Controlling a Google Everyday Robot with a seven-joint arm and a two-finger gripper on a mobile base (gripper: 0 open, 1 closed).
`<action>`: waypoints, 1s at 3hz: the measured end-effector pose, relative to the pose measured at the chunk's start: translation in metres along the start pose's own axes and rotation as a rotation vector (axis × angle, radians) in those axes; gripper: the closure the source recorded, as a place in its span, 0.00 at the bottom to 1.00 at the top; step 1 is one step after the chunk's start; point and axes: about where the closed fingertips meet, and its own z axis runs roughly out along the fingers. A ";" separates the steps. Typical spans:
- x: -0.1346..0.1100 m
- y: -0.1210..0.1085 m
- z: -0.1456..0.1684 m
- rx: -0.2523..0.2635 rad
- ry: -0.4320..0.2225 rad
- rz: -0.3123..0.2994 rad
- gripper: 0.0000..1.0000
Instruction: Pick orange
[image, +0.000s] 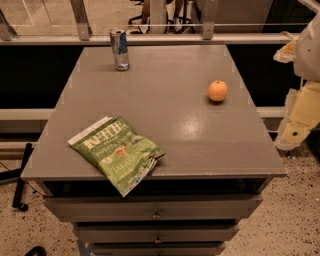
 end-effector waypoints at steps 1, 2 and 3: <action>0.000 0.000 0.000 0.000 0.000 0.000 0.00; 0.002 -0.011 0.010 0.013 -0.044 0.007 0.00; 0.001 -0.039 0.037 0.031 -0.133 0.029 0.00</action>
Offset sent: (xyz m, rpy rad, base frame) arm 0.0324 -0.0106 -0.0251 0.1044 -0.0401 0.0040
